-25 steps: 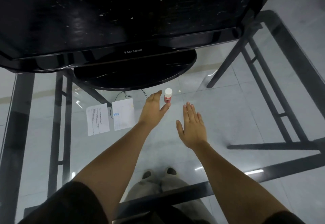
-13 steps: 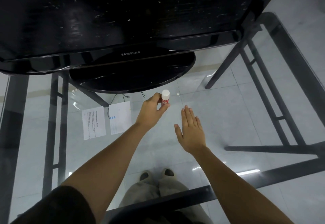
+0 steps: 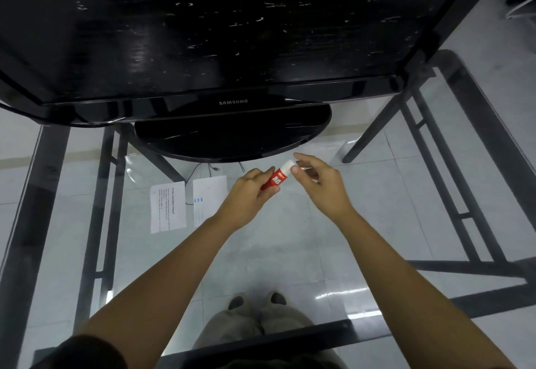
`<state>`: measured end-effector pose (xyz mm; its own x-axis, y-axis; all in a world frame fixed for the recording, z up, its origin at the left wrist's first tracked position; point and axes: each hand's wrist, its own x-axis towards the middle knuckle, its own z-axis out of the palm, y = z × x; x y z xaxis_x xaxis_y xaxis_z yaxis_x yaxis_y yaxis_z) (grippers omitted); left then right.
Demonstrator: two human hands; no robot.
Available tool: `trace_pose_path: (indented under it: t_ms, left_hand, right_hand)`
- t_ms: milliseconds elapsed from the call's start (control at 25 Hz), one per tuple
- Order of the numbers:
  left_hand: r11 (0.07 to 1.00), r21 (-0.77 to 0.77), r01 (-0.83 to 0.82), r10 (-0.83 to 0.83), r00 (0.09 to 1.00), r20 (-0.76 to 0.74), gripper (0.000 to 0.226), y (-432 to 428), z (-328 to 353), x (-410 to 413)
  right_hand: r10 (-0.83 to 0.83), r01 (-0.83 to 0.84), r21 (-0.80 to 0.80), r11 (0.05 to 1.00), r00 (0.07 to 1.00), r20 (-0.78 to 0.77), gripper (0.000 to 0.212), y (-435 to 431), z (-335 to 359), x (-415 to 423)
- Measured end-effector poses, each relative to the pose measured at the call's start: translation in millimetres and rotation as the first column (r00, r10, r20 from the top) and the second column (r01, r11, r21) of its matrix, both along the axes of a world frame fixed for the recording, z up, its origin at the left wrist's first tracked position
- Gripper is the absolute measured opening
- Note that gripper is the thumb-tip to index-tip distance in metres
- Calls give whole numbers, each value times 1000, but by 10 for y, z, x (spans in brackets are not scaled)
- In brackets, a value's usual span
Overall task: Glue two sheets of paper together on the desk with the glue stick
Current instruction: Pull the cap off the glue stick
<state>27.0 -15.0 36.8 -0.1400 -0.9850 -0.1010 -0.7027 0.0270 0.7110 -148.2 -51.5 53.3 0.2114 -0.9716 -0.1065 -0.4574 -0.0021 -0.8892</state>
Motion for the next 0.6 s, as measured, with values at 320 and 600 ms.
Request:
trace_pose_path:
  t_ms: [320,600]
  left_hand:
    - [986,-69,-155,151,987,-60,37,-24,19,-60]
    - [964,59,-260,262,965,-22,36,89,-192,183]
  right_hand:
    - [-139,130,87,988,984,107,19,-162,-17,93]
    - [-215,214,10,977,975,65,22,-299,-192,33]
